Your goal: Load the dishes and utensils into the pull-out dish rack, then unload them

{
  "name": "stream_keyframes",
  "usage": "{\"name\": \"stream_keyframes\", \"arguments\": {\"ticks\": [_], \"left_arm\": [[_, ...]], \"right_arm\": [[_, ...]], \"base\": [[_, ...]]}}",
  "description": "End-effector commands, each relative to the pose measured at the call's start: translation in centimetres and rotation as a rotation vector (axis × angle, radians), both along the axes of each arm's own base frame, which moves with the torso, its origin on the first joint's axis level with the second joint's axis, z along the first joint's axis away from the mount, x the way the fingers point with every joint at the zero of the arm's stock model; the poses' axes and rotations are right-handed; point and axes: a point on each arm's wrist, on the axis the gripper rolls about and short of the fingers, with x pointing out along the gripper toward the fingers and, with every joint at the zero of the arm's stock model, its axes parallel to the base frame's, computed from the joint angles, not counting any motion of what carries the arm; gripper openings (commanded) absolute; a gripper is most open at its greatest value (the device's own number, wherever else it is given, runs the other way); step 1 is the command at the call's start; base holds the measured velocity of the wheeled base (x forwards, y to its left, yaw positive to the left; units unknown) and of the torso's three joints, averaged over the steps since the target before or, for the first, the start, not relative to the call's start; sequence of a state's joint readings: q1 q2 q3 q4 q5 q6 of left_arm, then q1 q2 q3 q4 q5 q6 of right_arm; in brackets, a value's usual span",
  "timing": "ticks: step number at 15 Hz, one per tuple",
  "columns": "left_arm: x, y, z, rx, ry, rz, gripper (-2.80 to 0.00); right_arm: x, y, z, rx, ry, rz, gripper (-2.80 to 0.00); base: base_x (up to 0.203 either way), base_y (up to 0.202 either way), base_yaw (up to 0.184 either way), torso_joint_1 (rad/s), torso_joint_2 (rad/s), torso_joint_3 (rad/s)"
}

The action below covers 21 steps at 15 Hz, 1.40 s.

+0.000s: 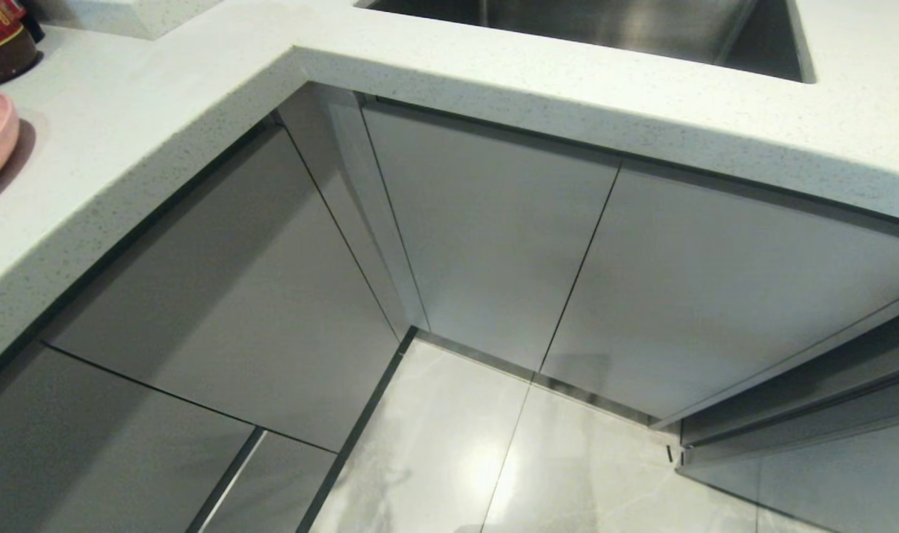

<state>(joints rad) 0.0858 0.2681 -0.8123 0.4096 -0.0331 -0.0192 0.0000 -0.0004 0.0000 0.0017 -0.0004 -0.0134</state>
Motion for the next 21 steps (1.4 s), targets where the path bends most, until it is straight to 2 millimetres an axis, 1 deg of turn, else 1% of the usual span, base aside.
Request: {"name": "stream_keyframes", "arguments": {"ticks": [1,2,5,7,8,10,12,14,15,17,21], "left_arm": [[-0.1,0.2,-0.6,-0.019,0.004,-0.014,-2.80],[-1.0,0.5,-1.3,-0.012,-0.015,-0.055,-2.80],[-2.7,0.5,-5.0,0.022,0.042,-0.071,-2.80],[-2.4,0.5,-7.5,0.028,0.067,-0.071,-2.80],[-1.5,0.6,-8.6,0.026,0.095,-0.067,-2.80],[0.6,0.6,-10.1,0.027,0.083,-0.064,-2.80],[2.6,0.6,-12.0,0.053,0.071,-0.061,-2.80],[4.5,0.6,-14.9,0.078,0.081,-0.059,-2.80],[5.1,0.7,-16.1,0.094,0.072,-0.056,-2.80],[5.4,0.7,-17.3,0.109,0.131,-0.055,-2.80],[5.4,0.7,-17.3,0.083,0.137,-0.058,-2.80]], "right_arm": [[0.0,0.0,0.0,0.000,0.000,-0.001,-2.80],[0.0,0.0,0.0,0.000,0.000,-0.001,-2.80],[0.0,0.0,0.0,0.000,0.000,0.000,-2.80],[0.0,0.0,0.0,0.000,0.000,0.000,-2.80],[0.0,0.0,0.0,0.000,0.000,-0.001,-2.80],[0.0,0.0,0.0,0.000,0.000,-0.001,-2.80],[0.0,0.0,0.0,0.000,0.000,0.000,-2.80],[0.0,0.0,0.0,0.000,0.000,-0.001,-2.80],[0.0,0.0,0.0,0.000,-0.001,0.000,-2.80],[0.0,0.0,0.0,0.000,0.000,0.000,-2.80],[0.0,0.0,0.0,0.000,0.000,-0.002,-2.80]], "base": [[0.000,0.000,0.000,0.000,0.00,0.000],[0.000,0.000,0.000,0.000,0.00,0.000],[0.000,0.000,0.000,0.000,0.00,0.000],[0.000,0.000,0.000,0.000,0.00,0.000],[0.000,0.000,0.000,0.000,0.00,0.000],[0.000,0.000,0.000,0.000,0.00,0.000],[0.000,0.000,0.000,0.000,0.00,0.000],[0.000,0.000,0.000,0.000,0.00,0.000],[0.000,0.000,0.000,0.000,0.00,0.000],[0.000,0.000,0.000,0.000,0.00,0.000],[0.000,0.000,0.000,0.000,0.00,0.000]]}}
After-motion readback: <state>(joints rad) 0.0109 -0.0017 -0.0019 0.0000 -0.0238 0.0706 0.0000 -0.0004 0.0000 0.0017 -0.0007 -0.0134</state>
